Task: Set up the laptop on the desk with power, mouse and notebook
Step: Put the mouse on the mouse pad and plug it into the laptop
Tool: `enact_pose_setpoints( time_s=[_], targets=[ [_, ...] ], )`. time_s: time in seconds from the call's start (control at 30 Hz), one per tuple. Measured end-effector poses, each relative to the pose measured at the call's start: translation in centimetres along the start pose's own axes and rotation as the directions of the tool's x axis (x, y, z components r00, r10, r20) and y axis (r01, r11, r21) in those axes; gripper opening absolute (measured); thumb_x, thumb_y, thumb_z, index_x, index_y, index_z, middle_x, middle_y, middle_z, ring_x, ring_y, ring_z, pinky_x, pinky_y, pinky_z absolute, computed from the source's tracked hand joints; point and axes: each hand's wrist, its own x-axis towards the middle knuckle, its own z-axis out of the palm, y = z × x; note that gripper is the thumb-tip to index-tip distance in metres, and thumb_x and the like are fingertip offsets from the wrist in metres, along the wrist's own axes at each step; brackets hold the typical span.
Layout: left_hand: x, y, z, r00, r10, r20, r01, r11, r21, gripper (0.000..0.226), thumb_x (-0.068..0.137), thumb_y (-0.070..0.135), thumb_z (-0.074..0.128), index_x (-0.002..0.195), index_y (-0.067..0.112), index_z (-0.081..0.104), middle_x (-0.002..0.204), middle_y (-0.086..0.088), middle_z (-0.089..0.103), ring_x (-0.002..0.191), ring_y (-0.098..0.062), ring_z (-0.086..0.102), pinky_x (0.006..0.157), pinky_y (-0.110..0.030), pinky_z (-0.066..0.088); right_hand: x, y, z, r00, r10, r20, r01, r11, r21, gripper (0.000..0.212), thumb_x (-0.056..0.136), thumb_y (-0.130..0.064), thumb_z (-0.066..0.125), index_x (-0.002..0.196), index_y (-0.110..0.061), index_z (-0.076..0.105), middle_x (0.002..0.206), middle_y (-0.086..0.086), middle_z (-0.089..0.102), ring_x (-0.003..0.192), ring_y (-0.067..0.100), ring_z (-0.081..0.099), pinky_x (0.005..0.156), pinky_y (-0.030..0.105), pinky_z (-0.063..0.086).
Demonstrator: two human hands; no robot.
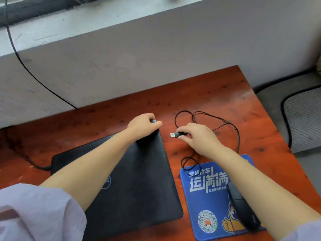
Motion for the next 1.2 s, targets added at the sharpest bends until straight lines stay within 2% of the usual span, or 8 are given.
enact_pose_setpoints(
  time_s=[0.17,0.3,0.43,0.8,0.97,1.2],
  targets=[
    [-0.7,0.0,-0.9,0.998,0.026,-0.055,-0.027,1.000,-0.010,0.022,0.076,0.040,0.051,0.061,0.025,0.048,0.059,0.007,0.051,0.057,-0.010,0.047,0.055,-0.028,0.036,0.4,-2.3,0.4,0.993,-0.114,-0.035,0.113,0.993,-0.023,0.024,0.086,-0.030,0.060,0.110,-0.026,0.066,0.089,0.002,0.064,0.089,0.024,0.056,0.079,0.036,0.041],
    [-0.9,0.1,-1.2,0.998,0.037,-0.046,-0.039,0.999,-0.034,0.020,0.077,0.038,0.051,0.065,0.022,0.051,0.061,0.007,0.051,0.059,-0.012,0.046,0.056,-0.029,0.035,1.0,-2.8,0.2,0.993,-0.117,-0.017,0.116,0.992,-0.048,0.025,0.087,-0.032,0.058,0.111,-0.028,0.065,0.090,0.001,0.063,0.092,0.024,0.055,0.080,0.034,0.037],
    [-1.1,0.2,-1.4,0.998,0.042,-0.046,-0.044,0.998,-0.048,0.020,0.077,0.037,0.052,0.063,0.023,0.049,0.059,0.007,0.049,0.058,-0.012,0.044,0.055,-0.028,0.034,1.4,-3.0,-0.3,0.993,-0.112,0.046,0.116,0.987,-0.107,0.028,0.089,-0.035,0.054,0.116,-0.031,0.061,0.101,0.000,0.062,0.100,0.022,0.052,0.084,0.034,0.034],
    [-1.5,0.4,-1.6,0.999,0.039,-0.037,-0.041,0.997,-0.067,0.020,0.078,0.035,0.052,0.065,0.020,0.050,0.061,0.006,0.049,0.059,-0.013,0.044,0.056,-0.029,0.034,1.4,-3.7,-1.0,0.985,-0.143,0.097,0.158,0.973,-0.169,0.030,0.091,-0.036,0.050,0.119,-0.030,0.060,0.102,-0.001,0.062,0.098,0.021,0.049,0.075,0.031,0.027],
    [-1.6,0.5,-1.6,0.999,0.035,-0.037,-0.038,0.997,-0.072,0.023,0.079,0.034,0.053,0.060,0.023,0.045,0.059,0.007,0.048,0.057,-0.012,0.043,0.055,-0.028,0.034,1.6,-3.9,-1.1,0.986,-0.143,0.088,0.157,0.968,-0.193,0.029,0.091,-0.036,0.050,0.117,-0.030,0.060,0.100,0.000,0.062,0.098,0.021,0.050,0.077,0.033,0.031],
    [-1.7,0.6,-1.2,0.999,0.038,-0.021,-0.039,0.997,-0.069,0.022,0.077,0.036,0.052,0.060,0.025,0.045,0.059,0.007,0.049,0.057,-0.012,0.044,0.055,-0.028,0.035,1.4,-3.7,-1.1,0.978,-0.178,0.108,0.197,0.957,-0.211,0.029,0.091,-0.037,0.050,0.117,-0.031,0.061,0.099,-0.001,0.062,0.094,0.022,0.051,0.074,0.033,0.029]
  ],
)
